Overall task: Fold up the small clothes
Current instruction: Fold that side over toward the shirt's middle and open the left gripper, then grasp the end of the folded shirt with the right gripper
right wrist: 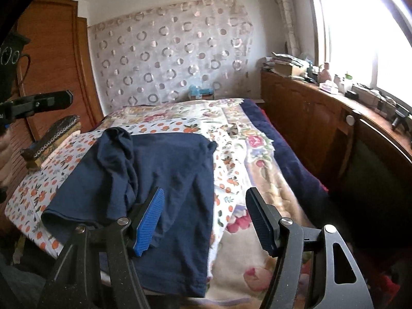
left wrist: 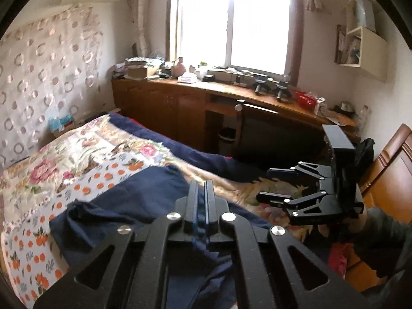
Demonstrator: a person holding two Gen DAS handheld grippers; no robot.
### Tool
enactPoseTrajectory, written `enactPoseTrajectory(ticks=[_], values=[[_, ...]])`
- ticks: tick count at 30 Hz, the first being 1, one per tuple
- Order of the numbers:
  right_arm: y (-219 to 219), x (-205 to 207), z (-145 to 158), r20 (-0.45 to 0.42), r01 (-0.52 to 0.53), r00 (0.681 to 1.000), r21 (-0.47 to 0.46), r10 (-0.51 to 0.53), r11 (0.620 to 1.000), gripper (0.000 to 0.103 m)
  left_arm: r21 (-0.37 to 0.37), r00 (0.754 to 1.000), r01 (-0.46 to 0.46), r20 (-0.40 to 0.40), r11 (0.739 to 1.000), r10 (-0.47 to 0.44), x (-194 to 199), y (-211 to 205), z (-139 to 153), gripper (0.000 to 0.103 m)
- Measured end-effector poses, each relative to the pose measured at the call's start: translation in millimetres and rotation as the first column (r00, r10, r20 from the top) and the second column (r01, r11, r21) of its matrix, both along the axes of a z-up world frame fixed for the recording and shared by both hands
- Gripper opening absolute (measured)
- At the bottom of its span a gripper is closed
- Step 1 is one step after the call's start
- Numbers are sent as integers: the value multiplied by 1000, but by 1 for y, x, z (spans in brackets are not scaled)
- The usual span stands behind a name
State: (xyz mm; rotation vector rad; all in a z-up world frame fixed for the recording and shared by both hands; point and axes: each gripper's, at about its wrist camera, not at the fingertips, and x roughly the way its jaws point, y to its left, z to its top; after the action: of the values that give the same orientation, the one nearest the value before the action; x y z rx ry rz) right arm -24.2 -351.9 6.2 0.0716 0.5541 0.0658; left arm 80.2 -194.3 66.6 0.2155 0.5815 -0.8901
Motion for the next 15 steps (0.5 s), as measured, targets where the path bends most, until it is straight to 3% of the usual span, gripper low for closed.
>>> enactPoseTrajectory(ticks=[7, 9, 11, 13, 15], values=[[40, 35, -12, -40, -129, 991, 9, 130, 992, 68, 43, 993, -112, -33, 993, 113, 17, 37, -28, 7], [51, 49, -17, -64, -162, 985, 4, 162, 987, 68, 66, 986, -166, -10, 984, 167, 20, 52, -37, 20], [55, 63, -20, -87, -191, 978, 2, 191, 982, 68, 41, 979, -200, -40, 979, 202, 25, 71, -44, 40], [62, 81, -25, -107, -224, 969, 8, 224, 974, 68, 39, 970, -232, -60, 972, 234, 28, 84, -52, 42], [66, 96, -29, -131, -249, 960, 14, 249, 968, 68, 54, 959, -273, -60, 961, 276, 30, 93, -60, 51]])
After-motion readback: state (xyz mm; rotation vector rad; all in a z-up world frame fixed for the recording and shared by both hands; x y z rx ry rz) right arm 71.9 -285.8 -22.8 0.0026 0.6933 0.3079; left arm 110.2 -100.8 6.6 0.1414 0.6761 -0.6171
